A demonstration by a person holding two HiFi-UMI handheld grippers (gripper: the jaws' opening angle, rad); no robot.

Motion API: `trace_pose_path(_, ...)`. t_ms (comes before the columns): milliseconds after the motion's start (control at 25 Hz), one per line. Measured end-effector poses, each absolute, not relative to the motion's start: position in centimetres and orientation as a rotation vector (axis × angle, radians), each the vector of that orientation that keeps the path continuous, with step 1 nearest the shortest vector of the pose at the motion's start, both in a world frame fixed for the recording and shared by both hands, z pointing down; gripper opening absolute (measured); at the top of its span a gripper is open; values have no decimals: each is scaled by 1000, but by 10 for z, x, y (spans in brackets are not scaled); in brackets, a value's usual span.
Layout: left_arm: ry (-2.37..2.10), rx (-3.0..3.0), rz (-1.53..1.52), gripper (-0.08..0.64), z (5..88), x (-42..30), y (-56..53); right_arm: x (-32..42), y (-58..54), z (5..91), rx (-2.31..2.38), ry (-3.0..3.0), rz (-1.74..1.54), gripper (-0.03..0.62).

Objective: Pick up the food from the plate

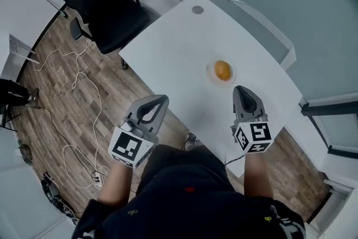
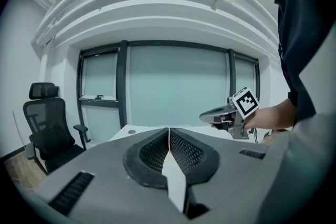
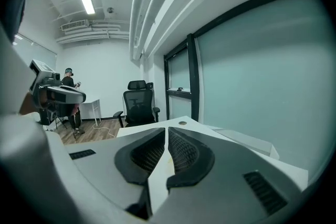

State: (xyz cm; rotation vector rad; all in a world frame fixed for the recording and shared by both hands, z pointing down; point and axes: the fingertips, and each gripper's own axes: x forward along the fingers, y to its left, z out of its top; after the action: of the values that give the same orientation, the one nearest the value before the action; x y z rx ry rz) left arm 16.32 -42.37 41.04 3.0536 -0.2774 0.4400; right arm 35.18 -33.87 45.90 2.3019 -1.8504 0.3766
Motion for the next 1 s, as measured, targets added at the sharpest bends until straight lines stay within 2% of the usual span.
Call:
trace_pose_path(240,-234,3008,545,23,443,195,-436,389,-357,503,2276,-1794,492,38)
trace_pose_path(320,-211,2989,540,23,450,204,-443,394,-368,524,2238,-1789,563,163)
trace_pose_path(480,-171,2944,535,23,466,213,-461,404,-392,571,2183,-1710,669,281)
trace_pose_path(560,-140,2926,547,23,476,219,-469,410,-404,593,2157,-1664,704,316)
trace_pose_path(1000,-70,2867,609,23,509,219,-518,433,-455,696,1979,-1496,834,368)
